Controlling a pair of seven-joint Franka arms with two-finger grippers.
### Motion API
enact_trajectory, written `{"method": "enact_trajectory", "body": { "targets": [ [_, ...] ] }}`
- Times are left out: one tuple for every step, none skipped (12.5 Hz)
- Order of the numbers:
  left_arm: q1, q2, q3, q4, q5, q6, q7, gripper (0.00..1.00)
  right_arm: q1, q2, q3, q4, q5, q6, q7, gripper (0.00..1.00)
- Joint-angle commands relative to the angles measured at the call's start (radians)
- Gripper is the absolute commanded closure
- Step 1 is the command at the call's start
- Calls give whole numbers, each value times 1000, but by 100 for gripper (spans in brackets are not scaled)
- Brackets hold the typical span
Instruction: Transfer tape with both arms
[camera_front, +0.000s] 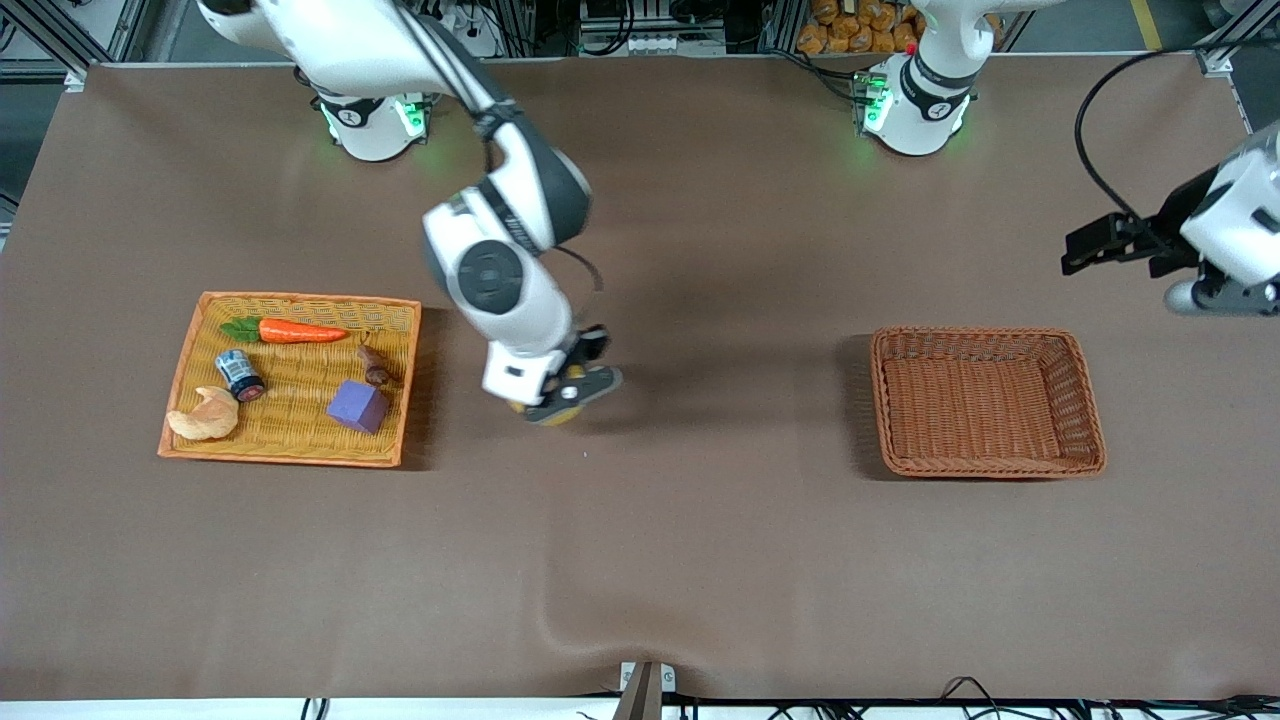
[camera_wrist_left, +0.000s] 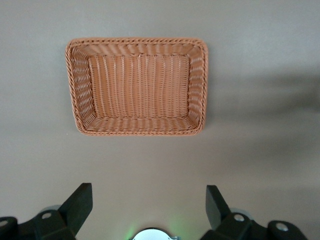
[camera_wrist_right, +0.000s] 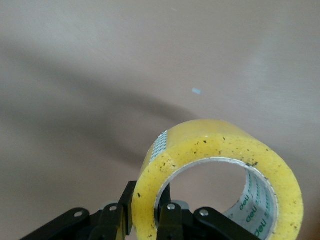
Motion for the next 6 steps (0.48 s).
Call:
{"method": "enact_trajectory", "body": {
  "targets": [
    [-13,46,-10,28,1,6,-5,0,94,189,-16,246,19,-18,198,100],
    [-29,52,-16,28,5,26,2,0,134,231,-16,272,19,31,247,100],
    [-55,73,-16,28,17,63,1,0,152,248,-16,271,18,69,304,100],
    [-80,95,-16,31,24,97,-11,0,154,254,-17,268,18,68,307,100],
    [-97,118,-15,38,24,129,-30,0,156,260,-16,268,21,68,310,100],
    [-102,135,-16,45,22,155,-75,0,165,275,-16,268,21,71,312,100]
  ]
}}
